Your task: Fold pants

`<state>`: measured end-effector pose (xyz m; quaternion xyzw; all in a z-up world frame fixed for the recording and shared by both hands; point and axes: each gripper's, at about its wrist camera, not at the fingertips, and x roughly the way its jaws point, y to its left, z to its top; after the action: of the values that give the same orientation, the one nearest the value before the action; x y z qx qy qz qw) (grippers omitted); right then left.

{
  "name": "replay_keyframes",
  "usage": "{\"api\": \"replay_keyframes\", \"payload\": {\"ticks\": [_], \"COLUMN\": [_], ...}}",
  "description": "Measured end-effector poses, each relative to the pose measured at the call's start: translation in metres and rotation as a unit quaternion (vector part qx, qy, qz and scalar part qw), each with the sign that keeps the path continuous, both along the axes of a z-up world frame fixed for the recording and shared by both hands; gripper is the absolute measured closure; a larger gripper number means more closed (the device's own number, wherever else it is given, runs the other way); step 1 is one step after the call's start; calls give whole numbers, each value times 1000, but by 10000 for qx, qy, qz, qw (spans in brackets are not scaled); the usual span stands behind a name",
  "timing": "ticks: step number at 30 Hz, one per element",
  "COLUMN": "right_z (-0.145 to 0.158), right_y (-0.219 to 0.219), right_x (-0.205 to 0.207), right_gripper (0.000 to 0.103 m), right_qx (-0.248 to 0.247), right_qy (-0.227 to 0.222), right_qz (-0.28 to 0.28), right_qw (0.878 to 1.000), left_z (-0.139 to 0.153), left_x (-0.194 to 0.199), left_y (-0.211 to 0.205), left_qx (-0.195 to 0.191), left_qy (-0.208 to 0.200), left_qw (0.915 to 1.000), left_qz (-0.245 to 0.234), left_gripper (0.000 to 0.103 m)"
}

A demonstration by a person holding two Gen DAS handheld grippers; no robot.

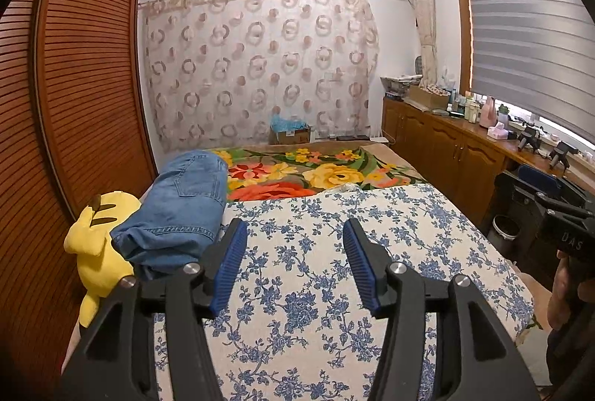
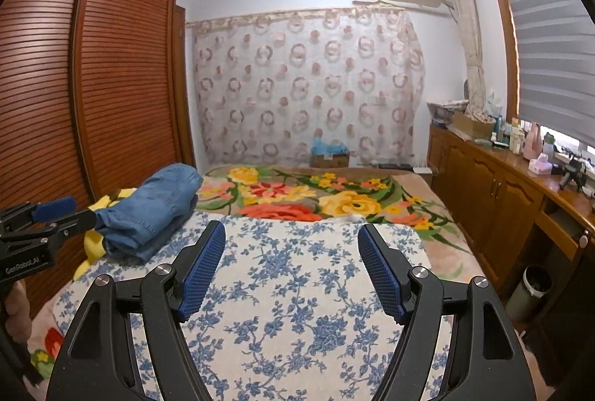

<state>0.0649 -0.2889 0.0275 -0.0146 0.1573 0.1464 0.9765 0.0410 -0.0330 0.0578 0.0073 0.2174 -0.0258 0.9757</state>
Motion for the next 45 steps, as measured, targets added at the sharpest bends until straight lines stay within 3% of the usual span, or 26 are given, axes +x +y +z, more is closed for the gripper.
{"api": "replay_keyframes", "payload": {"ticks": [45], "right_z": [2], "right_y": [-1], "right_x": [0], "right_gripper": [26], "right_qx": [4], "right_qy": [6], "right_qz": [-5], "right_qw": [10000], "left_z": [0], "left_x": [0], "left_y": [2], "left_qx": [-16], "left_qy": [-1], "left_qw": [10000], "left_qz": [0], "left_gripper": [47]}}
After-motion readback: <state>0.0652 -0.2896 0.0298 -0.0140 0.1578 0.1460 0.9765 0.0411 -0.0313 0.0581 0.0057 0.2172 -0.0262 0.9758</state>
